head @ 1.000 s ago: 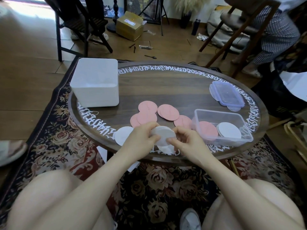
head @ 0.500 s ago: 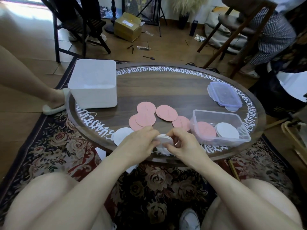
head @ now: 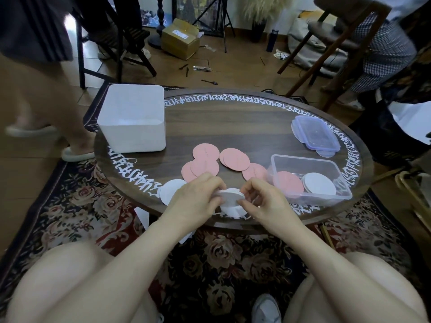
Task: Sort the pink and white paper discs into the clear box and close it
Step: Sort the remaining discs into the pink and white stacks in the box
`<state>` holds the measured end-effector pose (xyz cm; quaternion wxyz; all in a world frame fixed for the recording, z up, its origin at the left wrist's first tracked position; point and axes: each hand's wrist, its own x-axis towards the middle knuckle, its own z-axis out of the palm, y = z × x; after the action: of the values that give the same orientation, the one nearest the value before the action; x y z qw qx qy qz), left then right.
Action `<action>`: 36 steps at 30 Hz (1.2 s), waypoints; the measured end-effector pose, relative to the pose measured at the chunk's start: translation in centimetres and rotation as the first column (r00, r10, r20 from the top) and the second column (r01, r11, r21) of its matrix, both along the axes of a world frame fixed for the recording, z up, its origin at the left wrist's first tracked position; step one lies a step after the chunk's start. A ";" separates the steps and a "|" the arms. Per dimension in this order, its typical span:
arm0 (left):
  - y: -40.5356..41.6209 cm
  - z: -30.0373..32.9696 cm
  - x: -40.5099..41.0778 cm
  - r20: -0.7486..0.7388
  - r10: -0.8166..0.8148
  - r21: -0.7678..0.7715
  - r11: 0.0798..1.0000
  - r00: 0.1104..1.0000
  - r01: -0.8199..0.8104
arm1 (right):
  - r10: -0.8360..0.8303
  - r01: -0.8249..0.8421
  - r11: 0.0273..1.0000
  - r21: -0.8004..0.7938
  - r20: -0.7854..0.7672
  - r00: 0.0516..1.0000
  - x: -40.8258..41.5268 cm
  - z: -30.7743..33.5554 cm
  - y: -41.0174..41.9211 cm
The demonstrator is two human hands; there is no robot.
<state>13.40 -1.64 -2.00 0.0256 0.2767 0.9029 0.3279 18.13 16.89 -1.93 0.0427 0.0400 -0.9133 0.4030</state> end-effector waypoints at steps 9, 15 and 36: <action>0.3 -0.1 0.2 -0.033 0.053 0.138 0.989 0.998 -0.048 | -0.018 0.018 0.999 -0.037 0.007 1.000 0.1 -0.1 0.3; 0.5 1.7 -0.5 0.387 0.081 0.497 0.821 0.918 -0.282 | -0.051 0.069 0.904 -0.421 0.055 0.997 -0.4 0.5 0.3; 1.0 -0.4 -0.5 -0.052 -0.017 -0.145 0.989 0.998 0.009 | -0.680 0.661 0.733 0.158 0.181 0.710 0.9 5.0 14.6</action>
<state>12.90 -0.67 -2.39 0.0237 0.2887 0.9228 0.2540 19.02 31.50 3.10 0.0798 -0.3389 -0.8797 0.3240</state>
